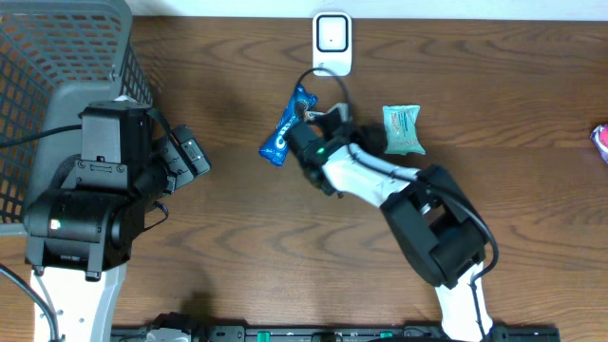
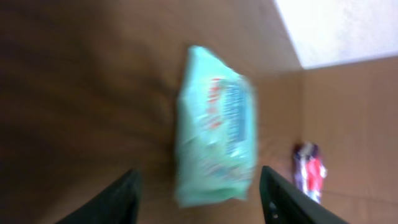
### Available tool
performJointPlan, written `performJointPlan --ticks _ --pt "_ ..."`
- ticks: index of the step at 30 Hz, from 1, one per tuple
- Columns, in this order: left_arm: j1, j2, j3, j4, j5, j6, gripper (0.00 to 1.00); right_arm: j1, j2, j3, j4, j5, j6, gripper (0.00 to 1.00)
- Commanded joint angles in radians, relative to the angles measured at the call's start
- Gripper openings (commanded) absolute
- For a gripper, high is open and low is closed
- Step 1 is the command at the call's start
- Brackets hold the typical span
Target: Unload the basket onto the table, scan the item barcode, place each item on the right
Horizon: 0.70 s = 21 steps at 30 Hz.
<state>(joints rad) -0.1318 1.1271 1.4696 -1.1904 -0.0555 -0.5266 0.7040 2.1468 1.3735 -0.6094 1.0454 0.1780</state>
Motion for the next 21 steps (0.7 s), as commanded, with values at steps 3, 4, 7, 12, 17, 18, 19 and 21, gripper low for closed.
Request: performJointPlan --ticks 3,4,7,12,17,18,19,21 --pt "0.005 0.003 0.007 -0.003 -0.013 0.003 0.98 0.022 -0.008 0.011 0.015 -0.188 0.050 0.61" --pt "0.005 0.003 0.007 -0.003 -0.013 0.002 0.98 0.015 -0.009 0.015 0.013 -0.187 0.057 0.60" --pt "0.005 0.003 0.007 -0.003 -0.013 0.002 0.98 -0.015 -0.025 0.023 0.011 -0.167 0.043 0.63" --pt "0.005 0.003 0.007 -0.003 -0.013 0.002 0.98 -0.092 -0.064 0.026 0.015 -0.132 -0.027 0.68" --pt "0.005 0.003 0.007 -0.003 -0.013 0.002 0.98 -0.166 -0.058 0.021 0.013 -0.196 -0.046 0.60" --pt "0.005 0.003 0.007 -0.003 -0.013 0.002 0.98 -0.179 -0.056 0.021 0.019 -0.222 -0.045 0.60" --pt "0.005 0.003 0.007 -0.003 -0.013 0.002 0.98 -0.194 -0.056 0.021 0.032 -0.245 -0.045 0.59" --pt "0.005 0.003 0.007 -0.003 -0.013 0.002 0.98 -0.222 -0.054 0.020 0.072 -0.266 -0.045 0.61"
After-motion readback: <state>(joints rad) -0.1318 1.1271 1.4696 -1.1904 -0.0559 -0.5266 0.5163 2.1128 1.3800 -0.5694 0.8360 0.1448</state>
